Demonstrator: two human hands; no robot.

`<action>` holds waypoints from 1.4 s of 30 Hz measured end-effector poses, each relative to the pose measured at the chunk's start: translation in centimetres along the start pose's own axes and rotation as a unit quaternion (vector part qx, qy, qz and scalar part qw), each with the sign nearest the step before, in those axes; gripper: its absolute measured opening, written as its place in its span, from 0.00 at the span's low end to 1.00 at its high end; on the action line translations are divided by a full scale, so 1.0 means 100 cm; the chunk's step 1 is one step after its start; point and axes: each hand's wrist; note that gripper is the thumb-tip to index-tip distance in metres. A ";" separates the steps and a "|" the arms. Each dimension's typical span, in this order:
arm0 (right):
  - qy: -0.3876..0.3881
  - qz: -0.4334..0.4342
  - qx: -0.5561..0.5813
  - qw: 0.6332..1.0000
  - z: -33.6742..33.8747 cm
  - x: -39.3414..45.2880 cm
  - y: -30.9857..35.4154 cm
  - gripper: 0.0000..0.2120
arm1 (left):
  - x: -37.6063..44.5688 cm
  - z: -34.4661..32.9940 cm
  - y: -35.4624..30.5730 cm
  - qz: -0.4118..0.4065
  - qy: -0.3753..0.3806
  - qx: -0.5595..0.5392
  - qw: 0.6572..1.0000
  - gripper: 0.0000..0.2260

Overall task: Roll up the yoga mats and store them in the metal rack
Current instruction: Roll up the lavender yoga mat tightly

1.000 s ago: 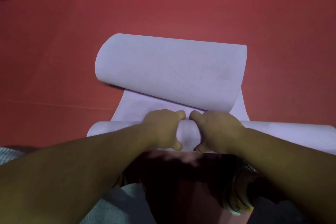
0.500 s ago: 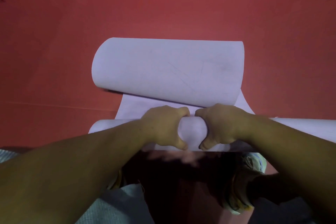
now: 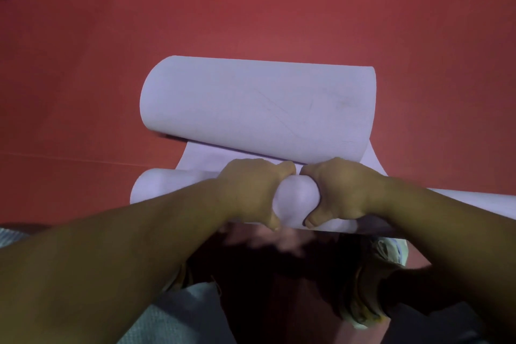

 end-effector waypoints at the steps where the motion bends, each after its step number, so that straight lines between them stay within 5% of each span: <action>1: -0.005 0.002 -0.002 1.000 -0.002 -0.001 0.001 0.31 | 0.000 0.000 0.000 0.004 -0.001 0.002 1.000 0.33; 7: -0.099 0.043 -0.156 0.982 -0.013 -0.003 0.013 0.39 | 0.006 0.007 0.014 0.018 0.043 -0.095 0.994 0.32; 10: -0.075 0.029 -0.108 0.991 -0.012 -0.003 0.011 0.32 | 0.004 0.009 0.010 0.016 0.073 -0.101 0.992 0.33; 15: -0.029 0.007 -0.020 0.999 -0.003 0.001 0.001 0.31 | -0.003 0.000 -0.002 0.014 -0.008 0.006 1.000 0.37; 22: -0.105 0.029 -0.150 0.983 -0.013 -0.001 0.013 0.42 | 0.007 0.009 0.010 0.035 0.037 -0.064 0.997 0.27; 26: -0.075 0.027 -0.132 0.988 -0.013 -0.003 0.016 0.35 | 0.007 0.012 0.009 0.020 0.104 -0.100 0.989 0.31; 32: -0.059 0.031 -0.052 0.996 -0.008 -0.001 0.001 0.33 | -0.003 -0.004 -0.012 0.035 -0.009 0.035 0.999 0.41; 36: -0.104 0.047 -0.088 0.990 -0.015 -0.001 0.006 0.36 | 0.000 0.001 -0.002 0.048 0.001 -0.001 0.999 0.31; 42: -0.124 0.068 -0.152 0.978 -0.015 -0.004 0.018 0.41 | 0.004 0.015 0.015 0.025 0.068 -0.078 0.994 0.36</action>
Point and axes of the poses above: each hand's wrist, its own x-axis towards the middle knuckle, its own z-axis out of the back of the hand, y = z × x, and after that the axes turned 10 degrees about x, right-handed
